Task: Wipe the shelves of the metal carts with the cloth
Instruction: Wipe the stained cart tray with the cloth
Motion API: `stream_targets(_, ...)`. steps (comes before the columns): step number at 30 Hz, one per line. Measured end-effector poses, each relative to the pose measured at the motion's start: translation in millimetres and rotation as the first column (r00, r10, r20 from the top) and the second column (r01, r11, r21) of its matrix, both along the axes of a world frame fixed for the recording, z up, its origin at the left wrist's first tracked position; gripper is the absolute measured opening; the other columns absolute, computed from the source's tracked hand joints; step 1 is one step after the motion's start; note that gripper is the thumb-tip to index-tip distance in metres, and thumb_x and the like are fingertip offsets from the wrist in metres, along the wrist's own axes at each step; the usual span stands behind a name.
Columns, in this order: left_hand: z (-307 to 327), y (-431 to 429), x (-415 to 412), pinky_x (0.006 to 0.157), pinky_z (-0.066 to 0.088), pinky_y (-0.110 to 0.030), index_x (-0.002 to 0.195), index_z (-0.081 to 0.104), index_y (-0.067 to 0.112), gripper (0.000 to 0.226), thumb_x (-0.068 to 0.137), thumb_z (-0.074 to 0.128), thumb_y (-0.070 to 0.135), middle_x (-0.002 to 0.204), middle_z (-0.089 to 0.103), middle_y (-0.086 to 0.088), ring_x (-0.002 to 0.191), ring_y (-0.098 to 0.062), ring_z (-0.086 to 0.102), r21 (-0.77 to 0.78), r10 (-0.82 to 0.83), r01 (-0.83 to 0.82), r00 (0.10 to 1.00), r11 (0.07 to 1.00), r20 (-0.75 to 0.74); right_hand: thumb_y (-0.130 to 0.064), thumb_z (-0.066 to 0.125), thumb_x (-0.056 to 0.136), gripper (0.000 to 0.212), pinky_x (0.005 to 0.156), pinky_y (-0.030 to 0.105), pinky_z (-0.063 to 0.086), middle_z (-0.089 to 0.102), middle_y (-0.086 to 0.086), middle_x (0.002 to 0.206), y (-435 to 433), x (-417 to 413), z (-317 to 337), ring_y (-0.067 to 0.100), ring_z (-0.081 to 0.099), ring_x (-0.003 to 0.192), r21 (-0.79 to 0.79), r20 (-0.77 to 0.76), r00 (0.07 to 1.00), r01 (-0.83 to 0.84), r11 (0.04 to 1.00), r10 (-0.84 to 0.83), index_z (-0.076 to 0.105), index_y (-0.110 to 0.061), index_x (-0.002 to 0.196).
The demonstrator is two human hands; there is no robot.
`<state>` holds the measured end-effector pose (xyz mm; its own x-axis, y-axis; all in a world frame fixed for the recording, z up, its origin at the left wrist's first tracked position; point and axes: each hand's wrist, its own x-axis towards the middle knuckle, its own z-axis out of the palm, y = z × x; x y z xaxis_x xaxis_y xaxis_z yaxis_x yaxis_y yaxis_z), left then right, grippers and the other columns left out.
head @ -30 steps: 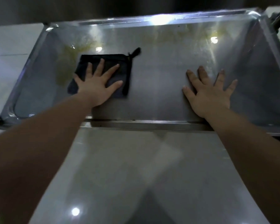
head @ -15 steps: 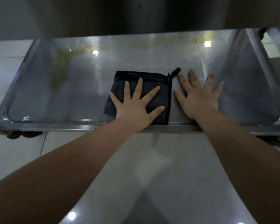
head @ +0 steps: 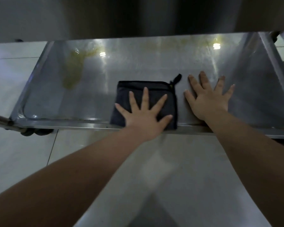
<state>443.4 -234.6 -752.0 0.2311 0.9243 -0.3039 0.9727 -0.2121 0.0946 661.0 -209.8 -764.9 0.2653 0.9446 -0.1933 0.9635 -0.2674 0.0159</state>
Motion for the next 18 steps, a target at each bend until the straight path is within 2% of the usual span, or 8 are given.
stream_targets(4, 0, 2, 1, 0.092, -0.023, -0.077, 0.128, -0.027, 0.070, 0.068, 0.074, 0.009, 0.089, 0.155, -0.036, 0.012, 0.142, -0.035, -0.032, -0.026, -0.032, 0.033, 0.999, 0.999, 0.024, -0.075, -0.002, 0.085, 0.065, 0.110, 0.070, -0.009, -0.014, -0.017, 0.162, -1, 2, 2, 0.042, -0.015, 0.146, -0.029, -0.011, 1.000, -0.015, 0.999, 0.015, -0.018, -0.054, 0.145)
stream_targets(6, 2, 9, -31, 0.098, -0.019, -0.077, 0.128, -0.025, 0.072, 0.067, 0.074, 0.010, 0.088, 0.156, -0.033, 0.015, 0.144, -0.032, -0.028, -0.001, -0.039, 0.039, 0.999, 0.999, 0.017, -0.075, 0.001, 0.086, 0.065, 0.110, 0.070, -0.009, -0.013, -0.017, 0.162, -1, 3, 3, 0.042, -0.014, 0.147, -0.026, -0.022, 1.000, -0.015, 1.000, 0.014, -0.016, -0.055, 0.145)
stream_targets(9, 9, 20, -92, 0.102, -0.014, -0.076, 0.126, -0.023, 0.075, 0.068, 0.070, 0.011, 0.091, 0.156, -0.032, 0.017, 0.145, -0.030, -0.026, -0.020, 0.053, -0.053, 0.999, 0.998, -0.014, -0.074, 0.004, 0.088, 0.064, 0.111, 0.070, -0.008, -0.010, -0.016, 0.162, -2, 3, 6, 0.042, -0.012, 0.147, -0.023, -0.023, 1.000, -0.017, 1.000, 0.017, -0.012, -0.055, 0.147)
stream_targets(12, 13, 27, -133, 0.103, -0.014, -0.076, 0.126, -0.024, 0.076, 0.073, 0.061, 0.004, 0.095, 0.155, -0.033, 0.017, 0.146, -0.031, -0.025, -0.048, 0.084, -0.085, 0.996, 0.995, -0.025, -0.072, 0.007, 0.090, 0.063, 0.111, 0.070, -0.008, -0.010, -0.016, 0.163, -1, 1, 9, 0.043, -0.012, 0.147, -0.042, -0.013, 1.000, -0.011, 0.999, 0.010, -0.011, -0.054, 0.147)
stream_targets(15, 11, 26, -135, 0.102, -0.015, -0.075, 0.126, -0.026, 0.075, 0.073, 0.061, 0.001, 0.095, 0.155, -0.034, 0.015, 0.144, -0.033, -0.027, -0.043, 0.062, -0.063, 0.998, 0.997, -0.031, -0.070, 0.008, 0.093, 0.061, 0.109, 0.072, -0.009, -0.013, -0.017, 0.162, -1, -2, 16, 0.042, -0.014, 0.146, -0.096, -0.016, 1.000, 0.009, 0.995, -0.010, -0.010, -0.053, 0.148)
stream_targets(18, 11, 25, -134, 0.102, -0.015, -0.075, 0.128, -0.024, 0.073, 0.067, 0.070, 0.007, 0.089, 0.157, -0.031, 0.015, 0.145, -0.032, -0.026, -0.031, 0.043, -0.043, 0.999, 0.999, -0.016, -0.058, 0.015, 0.099, 0.058, 0.110, 0.072, -0.002, -0.008, -0.012, 0.164, 5, -27, 31, 0.040, -0.010, 0.148, -0.084, -0.039, 0.999, -0.010, 0.996, 0.007, -0.001, -0.045, 0.153)
